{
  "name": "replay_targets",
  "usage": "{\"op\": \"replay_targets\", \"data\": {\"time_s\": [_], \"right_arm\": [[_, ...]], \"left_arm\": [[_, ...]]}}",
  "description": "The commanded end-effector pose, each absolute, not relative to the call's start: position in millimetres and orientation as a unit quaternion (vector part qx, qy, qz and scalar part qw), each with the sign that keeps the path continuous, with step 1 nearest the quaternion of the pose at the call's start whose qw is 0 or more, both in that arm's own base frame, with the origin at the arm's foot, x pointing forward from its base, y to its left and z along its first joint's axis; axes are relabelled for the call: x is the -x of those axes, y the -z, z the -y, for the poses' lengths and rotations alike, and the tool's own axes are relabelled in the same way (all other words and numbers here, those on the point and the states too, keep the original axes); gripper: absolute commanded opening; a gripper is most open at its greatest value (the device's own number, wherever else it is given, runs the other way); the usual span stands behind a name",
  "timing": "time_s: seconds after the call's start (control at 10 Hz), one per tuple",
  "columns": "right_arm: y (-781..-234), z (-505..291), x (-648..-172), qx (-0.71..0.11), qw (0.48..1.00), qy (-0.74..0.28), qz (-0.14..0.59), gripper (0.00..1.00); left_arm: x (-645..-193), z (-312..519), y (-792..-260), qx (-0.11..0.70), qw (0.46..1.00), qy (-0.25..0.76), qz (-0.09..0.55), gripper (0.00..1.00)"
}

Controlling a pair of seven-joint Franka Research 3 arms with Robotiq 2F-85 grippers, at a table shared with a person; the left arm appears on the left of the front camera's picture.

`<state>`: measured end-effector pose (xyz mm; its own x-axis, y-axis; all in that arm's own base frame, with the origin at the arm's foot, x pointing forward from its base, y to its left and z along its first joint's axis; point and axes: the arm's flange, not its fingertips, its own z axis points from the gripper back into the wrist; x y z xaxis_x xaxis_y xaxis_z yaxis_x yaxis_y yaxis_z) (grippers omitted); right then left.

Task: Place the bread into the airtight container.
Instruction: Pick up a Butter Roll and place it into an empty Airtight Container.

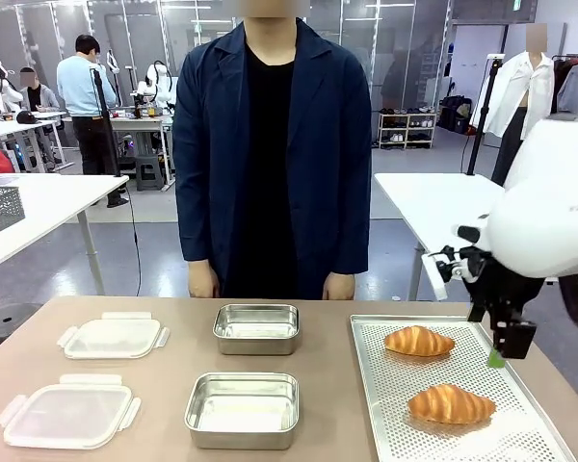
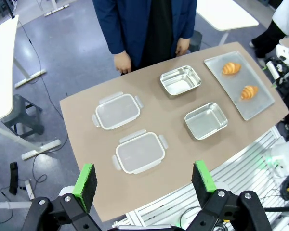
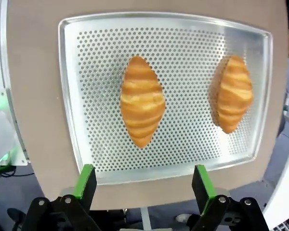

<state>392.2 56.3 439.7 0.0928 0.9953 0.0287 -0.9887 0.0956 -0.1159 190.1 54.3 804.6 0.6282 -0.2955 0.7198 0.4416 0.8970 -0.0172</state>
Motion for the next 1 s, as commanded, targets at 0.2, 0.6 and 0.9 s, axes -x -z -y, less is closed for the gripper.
{"op": "replay_targets", "data": {"time_s": [0.2,0.6,0.9], "right_arm": [[-399.1,-58.0,-413.6,-0.005,0.736,-0.676,0.043,1.0],[-354.0,-68.3,-422.0,0.007,0.752,-0.658,0.035,1.0],[-336.0,-68.7,-424.7,0.003,0.739,-0.673,0.037,1.0]], "left_arm": [[-189.8,-52.9,-805.2,0.098,0.896,0.209,0.38,1.0],[-189.8,-52.9,-805.2,0.098,0.896,0.209,0.38,1.0],[-189.8,-52.9,-805.2,0.098,0.896,0.209,0.38,1.0]]}}
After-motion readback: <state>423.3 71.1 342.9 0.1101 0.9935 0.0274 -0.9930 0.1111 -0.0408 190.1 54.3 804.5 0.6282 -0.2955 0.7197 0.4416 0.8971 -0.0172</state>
